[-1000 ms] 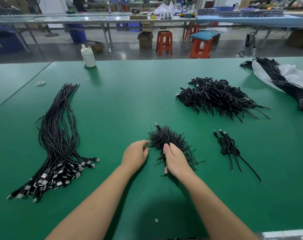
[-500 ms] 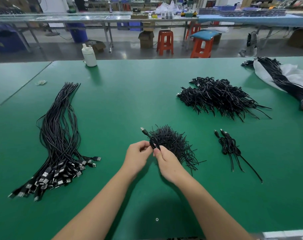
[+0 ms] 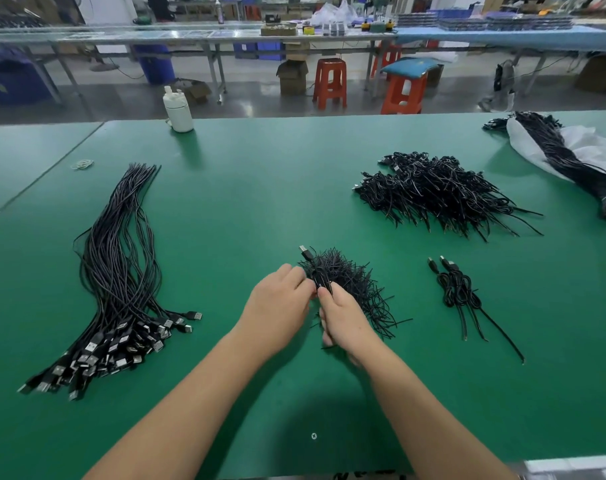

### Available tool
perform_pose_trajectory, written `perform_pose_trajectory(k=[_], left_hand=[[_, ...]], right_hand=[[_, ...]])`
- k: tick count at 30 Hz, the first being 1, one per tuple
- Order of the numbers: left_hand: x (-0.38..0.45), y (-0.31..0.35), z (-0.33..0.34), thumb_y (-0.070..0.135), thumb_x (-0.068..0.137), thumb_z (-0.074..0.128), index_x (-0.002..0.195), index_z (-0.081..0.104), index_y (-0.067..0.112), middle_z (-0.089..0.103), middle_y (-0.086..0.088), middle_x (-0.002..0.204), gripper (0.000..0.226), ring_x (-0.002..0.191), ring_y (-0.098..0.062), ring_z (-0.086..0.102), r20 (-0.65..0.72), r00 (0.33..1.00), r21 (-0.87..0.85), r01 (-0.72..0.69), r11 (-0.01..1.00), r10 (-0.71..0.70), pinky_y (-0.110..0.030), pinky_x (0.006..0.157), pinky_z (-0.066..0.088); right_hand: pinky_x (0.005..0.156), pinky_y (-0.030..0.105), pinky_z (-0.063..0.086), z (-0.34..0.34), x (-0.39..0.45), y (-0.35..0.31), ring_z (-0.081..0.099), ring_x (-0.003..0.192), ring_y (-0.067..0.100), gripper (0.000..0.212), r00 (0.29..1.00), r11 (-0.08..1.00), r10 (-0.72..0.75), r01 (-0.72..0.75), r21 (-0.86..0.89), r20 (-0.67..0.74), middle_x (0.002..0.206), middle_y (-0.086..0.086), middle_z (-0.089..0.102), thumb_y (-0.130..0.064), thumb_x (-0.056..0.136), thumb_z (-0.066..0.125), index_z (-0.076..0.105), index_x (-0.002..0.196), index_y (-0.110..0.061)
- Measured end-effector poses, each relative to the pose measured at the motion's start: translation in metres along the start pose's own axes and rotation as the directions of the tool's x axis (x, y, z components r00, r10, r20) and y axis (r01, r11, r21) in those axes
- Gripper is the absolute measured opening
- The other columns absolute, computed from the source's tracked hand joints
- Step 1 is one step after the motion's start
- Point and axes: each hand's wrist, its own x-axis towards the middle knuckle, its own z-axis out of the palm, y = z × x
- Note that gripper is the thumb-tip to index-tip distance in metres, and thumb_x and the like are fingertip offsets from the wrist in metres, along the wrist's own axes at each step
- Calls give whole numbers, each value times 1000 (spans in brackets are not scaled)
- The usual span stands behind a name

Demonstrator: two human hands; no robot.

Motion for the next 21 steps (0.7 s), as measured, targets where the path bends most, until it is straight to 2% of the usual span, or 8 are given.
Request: perform_pose_trajectory(k=[2, 4, 5, 9, 14, 16, 18, 21], left_hand=[[2, -2, -6, 5, 83, 59, 81, 64, 11, 65, -8, 97, 9, 96, -29, 61, -72, 981, 40, -177, 983, 180, -39, 77, 51], [5, -5, -13, 3, 87, 45, 86, 66, 10, 67, -8, 115, 22, 119, -26, 59, -40, 964, -5, -262, 965, 261, -39, 98, 47], [6, -7, -15, 2, 85, 41, 89, 66, 10, 67, -7, 119, 26, 120, -23, 60, -1, 966, -47, -259, 965, 259, -39, 103, 45], [6, -12, -19, 0, 87, 52, 94, 66, 13, 72, 5, 95, 20, 91, -20, 66, 111, 989, -233, -68, 970, 96, -39, 84, 46], [7, -12, -18, 15, 95, 59, 90, 67, 21, 66, 17, 82, 11, 76, 2, 55, 148, 968, -455, 248, 855, -202, -13, 75, 36], [9, -11, -18, 13, 94, 61, 88, 68, 22, 66, 20, 78, 13, 75, 6, 59, 188, 936, -500, 351, 792, -297, -5, 71, 37], [11, -9, -18, 13, 93, 61, 86, 68, 23, 66, 22, 76, 15, 73, 8, 59, 220, 910, -502, 416, 759, -353, -3, 68, 37], [12, -8, -20, 15, 94, 61, 84, 67, 26, 68, 18, 80, 16, 72, 6, 58, 252, 885, -464, 466, 754, -391, -4, 67, 37]], right_hand=[[39, 26, 30, -4, -3, -5, 27, 45, 11, 24, 990, 986, 56, -75, 146, 129, 61, -2, 34, -32, 102, 41, 42, 83, -17], [40, 24, 26, -12, -5, -11, 20, 47, 12, 21, 957, 968, 79, -140, 206, 280, 59, -5, 27, -36, 96, 45, 44, 81, -22], [40, 24, 24, -15, -6, -12, 17, 48, 13, 21, 941, 965, 79, -155, 212, 329, 59, -5, 25, -37, 95, 45, 45, 81, -22], [41, 24, 20, -20, -8, -16, 14, 50, 14, 24, 917, 970, 75, -158, 186, 393, 61, -3, 21, -30, 104, 37, 48, 87, -18], [40, 23, 20, -15, -11, -21, 15, 49, 13, 25, 912, 943, 83, -202, 263, 402, 60, -5, 24, -28, 104, 34, 46, 85, -17], [40, 24, 21, -11, -12, -24, 18, 49, 13, 24, 937, 977, 69, -133, 167, 343, 60, -5, 27, -29, 103, 36, 44, 83, -18], [46, 30, 32, -9, -14, -26, 31, 51, 14, 29, 970, 994, -45, 68, -89, 237, 63, -4, 36, -32, 105, 39, 44, 80, -18], [72, 42, 43, -8, -15, -25, 51, 74, 23, 32, 962, 829, -207, 270, -490, 179, 75, 0, 53, -35, 105, 37, 48, 85, -14]])
